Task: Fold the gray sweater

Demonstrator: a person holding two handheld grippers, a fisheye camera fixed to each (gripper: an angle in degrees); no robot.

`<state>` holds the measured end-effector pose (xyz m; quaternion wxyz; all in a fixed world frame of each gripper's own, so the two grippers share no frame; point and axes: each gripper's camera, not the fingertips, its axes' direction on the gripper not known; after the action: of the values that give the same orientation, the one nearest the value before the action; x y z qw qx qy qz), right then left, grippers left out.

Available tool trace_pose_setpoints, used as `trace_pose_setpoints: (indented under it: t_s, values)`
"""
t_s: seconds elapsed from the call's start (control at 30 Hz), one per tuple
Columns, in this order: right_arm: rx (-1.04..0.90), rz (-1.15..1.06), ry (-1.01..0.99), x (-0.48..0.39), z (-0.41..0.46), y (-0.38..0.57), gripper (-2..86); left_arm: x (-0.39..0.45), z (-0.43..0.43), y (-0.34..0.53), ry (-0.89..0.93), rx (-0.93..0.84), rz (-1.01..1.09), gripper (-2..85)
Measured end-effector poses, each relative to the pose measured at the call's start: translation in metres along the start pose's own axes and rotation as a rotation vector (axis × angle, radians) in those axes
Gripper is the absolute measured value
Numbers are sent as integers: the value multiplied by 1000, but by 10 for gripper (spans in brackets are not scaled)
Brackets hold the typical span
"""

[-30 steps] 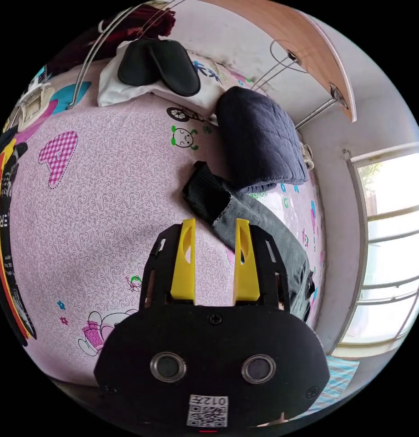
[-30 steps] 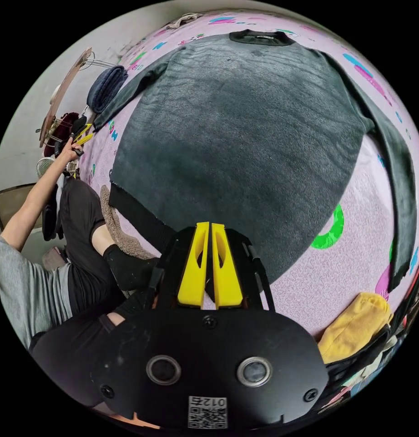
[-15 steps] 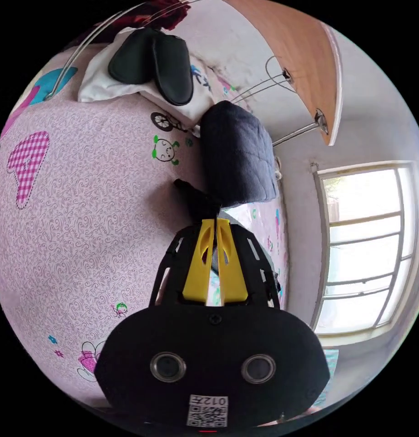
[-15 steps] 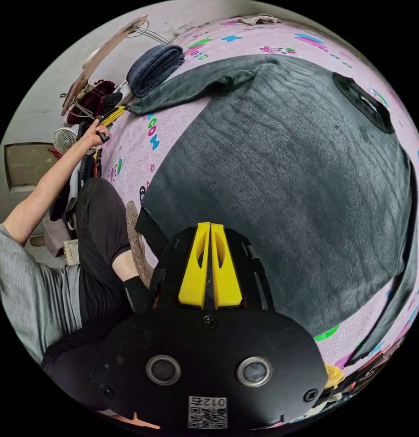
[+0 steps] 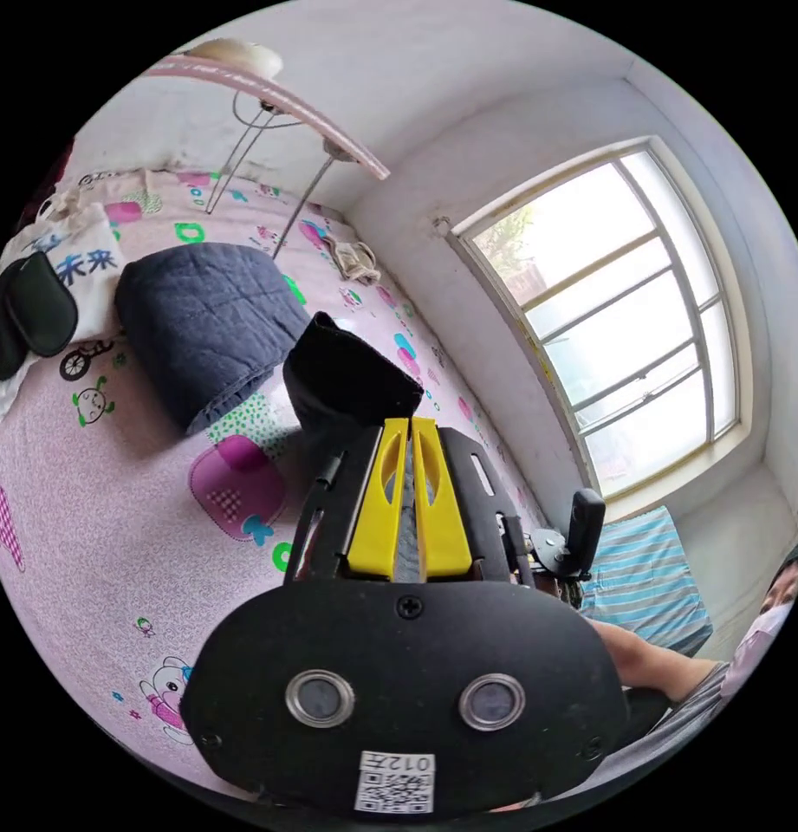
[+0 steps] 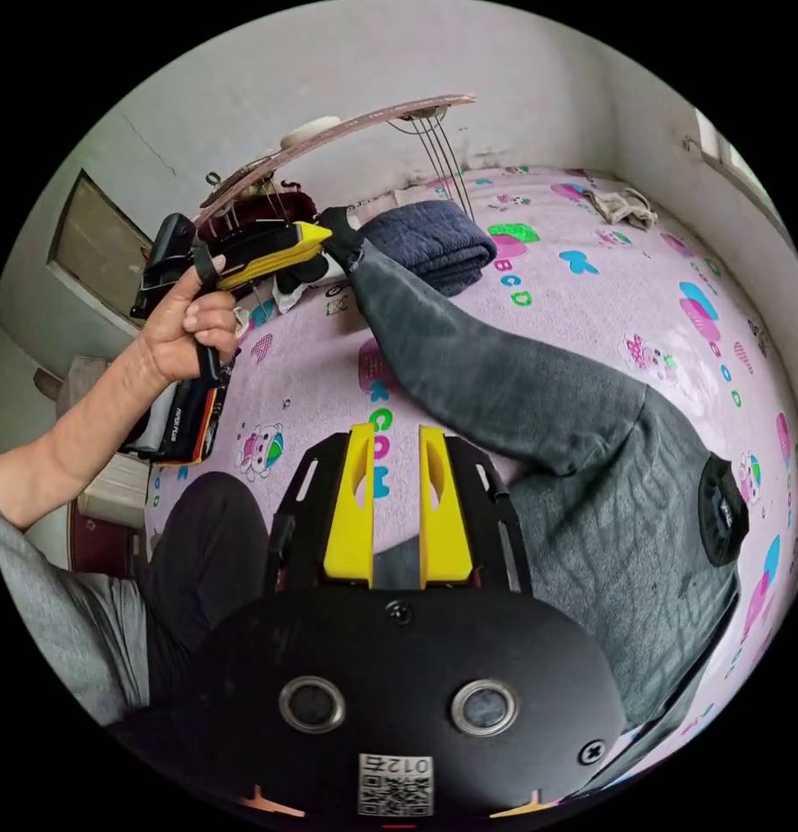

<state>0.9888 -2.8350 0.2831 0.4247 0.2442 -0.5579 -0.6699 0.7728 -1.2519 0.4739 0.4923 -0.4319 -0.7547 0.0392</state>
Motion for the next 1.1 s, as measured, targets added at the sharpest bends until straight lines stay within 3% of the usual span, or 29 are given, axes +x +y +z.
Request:
trace_pose_setpoints:
  t_s: [0.27,0.37,0.53,0.63,0.77,1.1]
  values:
    - [190,169,-30,-28,2,-34,127,129,88,27,40,-182,278,12]
    - [253,232,-13,-30,-8,-28,48,159,125,44,46,-242,351,15]
    - [363,382,-71,-8,-50,-9,16,169,141,75,81,-109,388,29]
    - [408,422,-77,-2,-84,-3,12,148,165,104,1,-93,372,51]
    - [401,451,-66,-2,-119,-7,11,113,238,149,-143,-220,347,86]
    - [441,476,-71,-28,-213,-31,8,99,409,220,-433,-338,381,124]
